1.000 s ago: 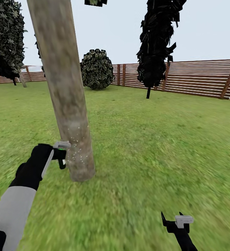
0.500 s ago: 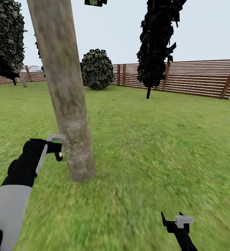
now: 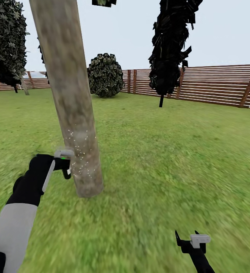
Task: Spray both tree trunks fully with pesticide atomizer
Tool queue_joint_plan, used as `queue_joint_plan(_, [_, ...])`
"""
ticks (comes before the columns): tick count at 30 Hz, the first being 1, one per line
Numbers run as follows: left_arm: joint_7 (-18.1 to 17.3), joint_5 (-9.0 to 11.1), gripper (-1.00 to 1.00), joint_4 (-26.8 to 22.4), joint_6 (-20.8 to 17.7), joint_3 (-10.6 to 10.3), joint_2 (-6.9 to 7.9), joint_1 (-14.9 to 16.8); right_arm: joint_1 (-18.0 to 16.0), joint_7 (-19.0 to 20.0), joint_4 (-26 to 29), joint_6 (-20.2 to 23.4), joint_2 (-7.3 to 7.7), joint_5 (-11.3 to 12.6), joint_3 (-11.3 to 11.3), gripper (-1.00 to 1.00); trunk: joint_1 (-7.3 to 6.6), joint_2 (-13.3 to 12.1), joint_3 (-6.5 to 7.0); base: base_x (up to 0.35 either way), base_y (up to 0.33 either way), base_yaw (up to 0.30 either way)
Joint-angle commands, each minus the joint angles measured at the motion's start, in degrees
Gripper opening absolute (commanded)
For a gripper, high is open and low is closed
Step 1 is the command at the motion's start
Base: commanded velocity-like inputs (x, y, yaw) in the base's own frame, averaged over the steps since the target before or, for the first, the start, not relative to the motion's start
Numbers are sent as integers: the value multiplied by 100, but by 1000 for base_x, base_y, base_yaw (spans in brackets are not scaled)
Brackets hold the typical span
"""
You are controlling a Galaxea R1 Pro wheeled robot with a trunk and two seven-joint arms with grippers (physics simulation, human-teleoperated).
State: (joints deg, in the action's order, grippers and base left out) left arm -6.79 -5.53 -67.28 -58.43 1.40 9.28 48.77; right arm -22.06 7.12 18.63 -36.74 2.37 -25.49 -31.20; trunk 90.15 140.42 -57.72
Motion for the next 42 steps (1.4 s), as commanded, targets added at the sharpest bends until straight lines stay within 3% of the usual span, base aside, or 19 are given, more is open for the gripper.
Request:
queue_joint_plan(1, [-1, 6, -100, 85, 21, -13, -6, -76, 0, 0, 0, 0, 0, 0, 0, 100, -1, 1, 1, 0, 0, 0])
queue_joint_plan(4, [4, -6, -100, 217, 53, -23, -86, -209, 0, 0, 0, 0, 0, 0, 0, 100, -1, 1, 1, 0, 0, 0])
queue_joint_plan(6, [53, -23, -100, 378, 66, -84, -363, -261, 0, 0, 0, 0, 0, 0, 0, 100, -1, 1, 1, 0, 0, 0])
queue_joint_plan(11, [80, -34, -100, 626, 77, -174, -657, -286, 0, 0, 0, 0, 0, 0, 0, 100, -1, 1, 1, 0, 0, 0])
queue_joint_plan(14, [80, -51, -100, 1105, 335, -162, -609, -289, 0, 0, 0, 0, 0, 0, 0, 100, -1, 1, 1, 0, 0, 0])
queue_joint_plan(16, [80, -53, -100, 1731, 850, -136, -460, -289, 0, 0, 0, 0, 0, 0, 0, 100, -1, 1, 1, 0, 0, 0])
queue_joint_plan(20, [104, -41, -100, 2514, 1628, -131, -371, -289, 0, 0, 0, 0, 0, 0, 0, 100, -1, 1, 1, 0, 0, 0])
queue_joint_plan(21, [155, -36, -100, 2706, 1886, -131, -398, -289, 0, 0, 0, 0, 0, 0, 0, 100, -1, 1, 1, 0, 0, 0])
queue_joint_plan(23, [266, -7, -100, 2847, 2024, -127, -437, -289, 0, 0, 0, 0, -5, 0, 0, 100, -1, 1, 1, 0, 0, 0])
queue_joint_plan(25, [497, 1, -100, 2969, 2195, -111, -631, -289, 0, 0, 0, 0, -8, 0, 0, 100, -1, 1, 1, 0, 0, 0])
queue_joint_plan(27, [775, 5, -100, 3117, 2465, -51, -769, -289, 0, 0, -2, 0, -7, 0, 1, 100, -1, 1, 1, 0, 0, 0])
queue_joint_plan(29, [1086, 4, -100, 3413, 2805, 90, -791, -289, 0, 0, -7, 0, -8, -7, 7, 100, -1, 1, 1, 0, 0, 0])
queue_joint_plan(33, [1334, -13, -100, 3865, 3213, 883, -739, -344, 0, 8, -80, 0, -17, -8, 9, 100, -1, 1, 1, 0, 0, 0])
queue_joint_plan(34, [1340, -5, -100, 3892, 3244, 967, -741, -442, 0, 9, -104, 0, -17, -8, 9, 100, -1, 1, 1, 0, 0, 0])
queue_joint_plan(37, [1334, -13, -100, 3894, 3544, 1046, -743, -611, 0, 9, -127, 0, -14, -9, 9, 100, -1, 1, 1, 0, -25, 0])
queue_joint_plan(42, [1427, -52, -100, 3903, 3624, 1007, -778, -635, 0, 9, -132, 0, -9, -9, 9, 100, -1, 1, 1, 17, -217, 0])
